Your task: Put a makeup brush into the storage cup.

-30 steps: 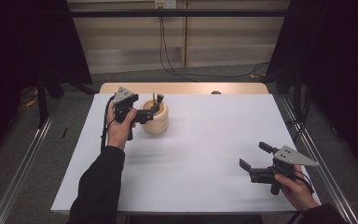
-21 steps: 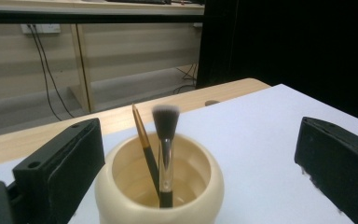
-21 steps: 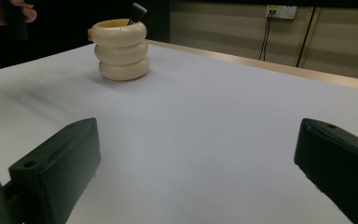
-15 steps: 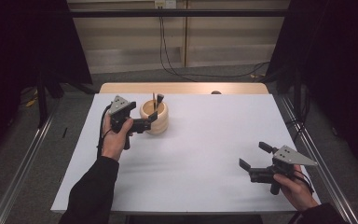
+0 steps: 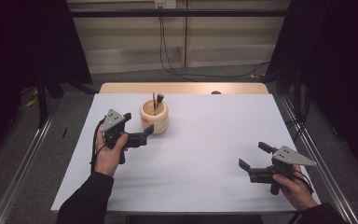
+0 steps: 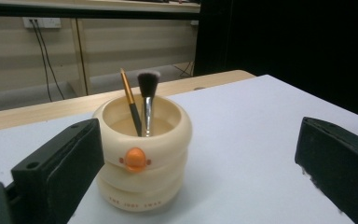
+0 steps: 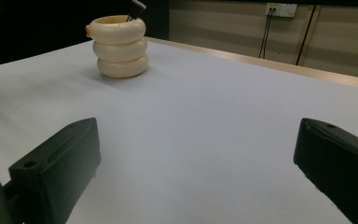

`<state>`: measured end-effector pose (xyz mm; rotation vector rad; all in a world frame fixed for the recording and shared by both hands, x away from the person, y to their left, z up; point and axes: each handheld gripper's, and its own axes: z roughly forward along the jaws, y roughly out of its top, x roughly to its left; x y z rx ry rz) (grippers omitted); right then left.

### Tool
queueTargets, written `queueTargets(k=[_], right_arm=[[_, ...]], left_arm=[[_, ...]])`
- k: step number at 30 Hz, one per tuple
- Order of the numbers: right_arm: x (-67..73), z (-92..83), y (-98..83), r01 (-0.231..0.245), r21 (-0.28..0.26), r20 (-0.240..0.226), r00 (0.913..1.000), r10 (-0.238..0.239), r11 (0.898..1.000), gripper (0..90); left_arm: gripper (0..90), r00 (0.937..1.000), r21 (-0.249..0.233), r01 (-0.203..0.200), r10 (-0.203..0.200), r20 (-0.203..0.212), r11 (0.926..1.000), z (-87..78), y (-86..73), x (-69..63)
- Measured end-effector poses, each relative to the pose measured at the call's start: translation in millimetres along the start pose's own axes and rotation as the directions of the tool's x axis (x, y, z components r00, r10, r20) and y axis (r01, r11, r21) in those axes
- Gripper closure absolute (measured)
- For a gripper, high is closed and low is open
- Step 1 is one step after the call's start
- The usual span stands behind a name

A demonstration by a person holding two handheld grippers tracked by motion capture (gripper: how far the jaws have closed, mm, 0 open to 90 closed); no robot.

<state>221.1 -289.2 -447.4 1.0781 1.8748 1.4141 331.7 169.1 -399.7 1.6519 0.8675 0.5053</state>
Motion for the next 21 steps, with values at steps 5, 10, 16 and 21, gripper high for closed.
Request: queueTargets(k=[5, 10, 16, 21], right_arm=[[0.2, -0.7, -0.2, -0.004, -0.004, 0.004, 1.0, 0.004, 1.0, 0.0], [-0.2, -1.1, -0.2, -0.005, -0.004, 0.006, 1.0, 0.005, 1.0, 0.0], [0.4, -1.6, 0.1, -0.013, -0.007, 0.016, 0.9998, 0.013, 1.0, 0.3], [-0.5, -2.4, -0.2, -0.028, -0.017, 0.033, 0.999, 0.028, 0.999, 0.3]], left_arm=[[0.9, 1.0, -0.009, -0.006, 0.006, 0.003, 0.9999, -13.3, -3.0, -7.9], [0.9, 0.9999, -0.012, -0.012, 0.012, 0.003, 0.9999, -23.6, -10.6, -14.0], [0.9, 0.9997, -0.007, -0.025, 0.025, 0.005, 0.9997, -37.0, -21.5, -19.5], [0.9, 0.9993, 0.0, -0.036, 0.036, -0.007, 0.9994, -46.8, -29.7, -25.2]])
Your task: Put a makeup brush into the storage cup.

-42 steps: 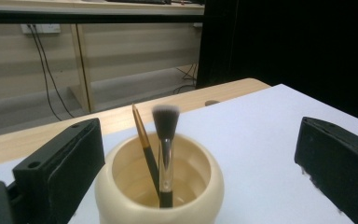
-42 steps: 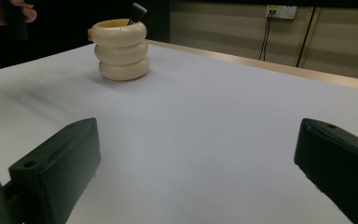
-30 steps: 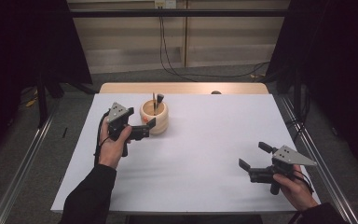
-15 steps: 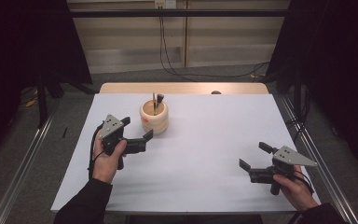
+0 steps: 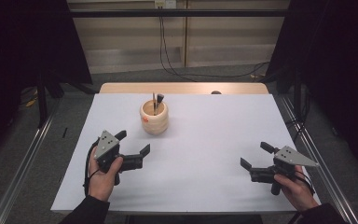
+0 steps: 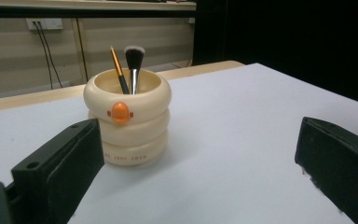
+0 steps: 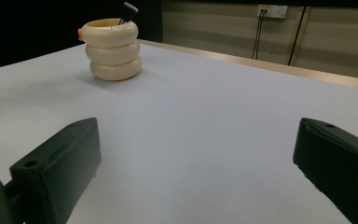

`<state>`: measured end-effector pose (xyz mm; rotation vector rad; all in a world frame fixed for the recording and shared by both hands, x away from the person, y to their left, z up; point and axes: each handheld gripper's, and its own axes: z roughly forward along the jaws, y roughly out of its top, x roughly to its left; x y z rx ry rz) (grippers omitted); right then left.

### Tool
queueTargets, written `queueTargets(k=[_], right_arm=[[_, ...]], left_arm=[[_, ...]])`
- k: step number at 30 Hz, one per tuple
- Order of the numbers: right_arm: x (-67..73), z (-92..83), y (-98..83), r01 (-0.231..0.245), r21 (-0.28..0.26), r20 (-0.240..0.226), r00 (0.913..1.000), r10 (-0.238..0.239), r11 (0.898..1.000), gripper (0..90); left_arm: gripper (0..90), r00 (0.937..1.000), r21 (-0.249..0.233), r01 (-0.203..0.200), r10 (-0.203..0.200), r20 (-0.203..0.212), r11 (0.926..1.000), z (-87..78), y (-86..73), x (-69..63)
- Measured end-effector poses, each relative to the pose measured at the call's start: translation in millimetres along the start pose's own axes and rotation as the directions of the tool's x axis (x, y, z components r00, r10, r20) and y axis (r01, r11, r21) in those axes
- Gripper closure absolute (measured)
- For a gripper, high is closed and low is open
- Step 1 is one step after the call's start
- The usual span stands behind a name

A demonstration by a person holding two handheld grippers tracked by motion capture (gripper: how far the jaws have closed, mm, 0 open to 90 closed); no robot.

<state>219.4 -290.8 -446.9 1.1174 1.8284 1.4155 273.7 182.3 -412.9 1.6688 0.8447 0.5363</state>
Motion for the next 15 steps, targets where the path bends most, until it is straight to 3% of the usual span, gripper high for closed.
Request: queueTargets(k=[8, 15], right_arm=[[-0.6, -2.3, -0.3, -0.002, -0.008, 0.016, 0.9999, 0.002, 1.0, 0.3], [-1.9, -6.2, -1.3, -0.003, -0.005, 0.016, 0.9999, 0.004, 1.0, 0.1]], left_arm=[[0.9, 0.9998, 0.01, 0.018, -0.018, -0.005, 0.9998, -14.5, -15.6, -9.0], [1.6, 0.9998, 0.009, -0.001, 0.001, -0.02, 1.0, -24.6, -24.8, -13.3]])
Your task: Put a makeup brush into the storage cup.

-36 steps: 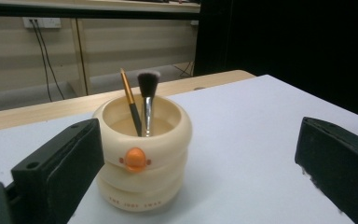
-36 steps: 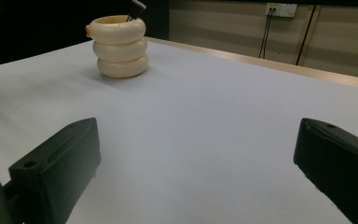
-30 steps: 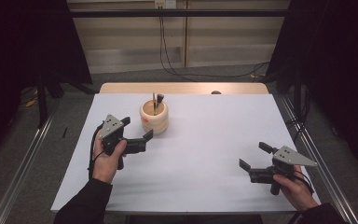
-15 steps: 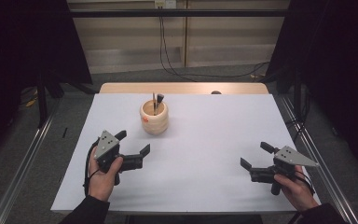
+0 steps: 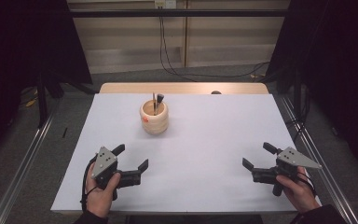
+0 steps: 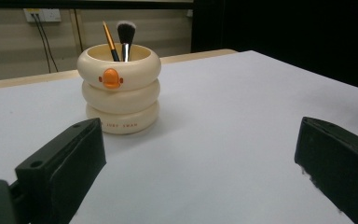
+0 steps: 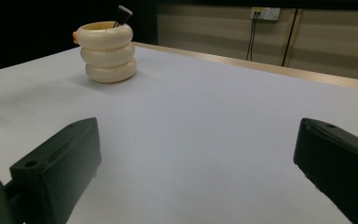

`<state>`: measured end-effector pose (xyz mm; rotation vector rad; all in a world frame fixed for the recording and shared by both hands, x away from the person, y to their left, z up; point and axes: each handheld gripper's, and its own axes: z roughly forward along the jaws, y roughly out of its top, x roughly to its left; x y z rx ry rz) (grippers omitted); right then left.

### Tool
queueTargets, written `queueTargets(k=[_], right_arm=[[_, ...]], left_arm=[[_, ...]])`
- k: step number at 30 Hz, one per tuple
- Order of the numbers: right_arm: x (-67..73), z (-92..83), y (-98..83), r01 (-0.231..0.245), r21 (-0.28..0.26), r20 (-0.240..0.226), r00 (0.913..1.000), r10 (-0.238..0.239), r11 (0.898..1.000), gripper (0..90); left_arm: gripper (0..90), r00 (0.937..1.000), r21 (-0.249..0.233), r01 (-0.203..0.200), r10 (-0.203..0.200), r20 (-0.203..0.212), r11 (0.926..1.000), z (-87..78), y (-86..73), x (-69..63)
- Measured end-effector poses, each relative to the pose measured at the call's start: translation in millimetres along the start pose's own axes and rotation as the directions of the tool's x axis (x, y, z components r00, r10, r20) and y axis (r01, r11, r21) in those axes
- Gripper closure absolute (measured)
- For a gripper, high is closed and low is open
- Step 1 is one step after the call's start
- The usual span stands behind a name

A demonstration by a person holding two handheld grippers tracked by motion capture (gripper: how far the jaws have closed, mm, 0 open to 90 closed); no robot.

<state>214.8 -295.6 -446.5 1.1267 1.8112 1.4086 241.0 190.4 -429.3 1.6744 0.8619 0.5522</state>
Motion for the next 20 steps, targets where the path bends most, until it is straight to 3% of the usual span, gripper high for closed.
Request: queueTargets(k=[5, 12, 20], right_arm=[[-1.6, -3.5, -0.2, -0.011, -0.011, 0.012, 0.9999, 0.011, 1.0, 0.0], [-0.8, -4.4, -0.1, -0.005, -0.02, 0.016, 0.9999, 0.005, 1.0, 0.0], [-1.1, -5.0, -0.8, 0.003, -0.023, 0.016, 0.9999, -0.003, 1.0, 0.0]], left_arm=[[1.4, 0.9998, -0.02, 0.02, -0.02, 0.004, 0.9996, -5.6, -5.1, -0.4], [1.6, 1.0, -0.022, -0.002, 0.002, 0.004, 0.9998, -6.6, -6.9, -0.8], [1.2, 0.9998, -0.015, 0.019, -0.019, -0.005, 0.9997, -5.7, -8.3, 2.8]])
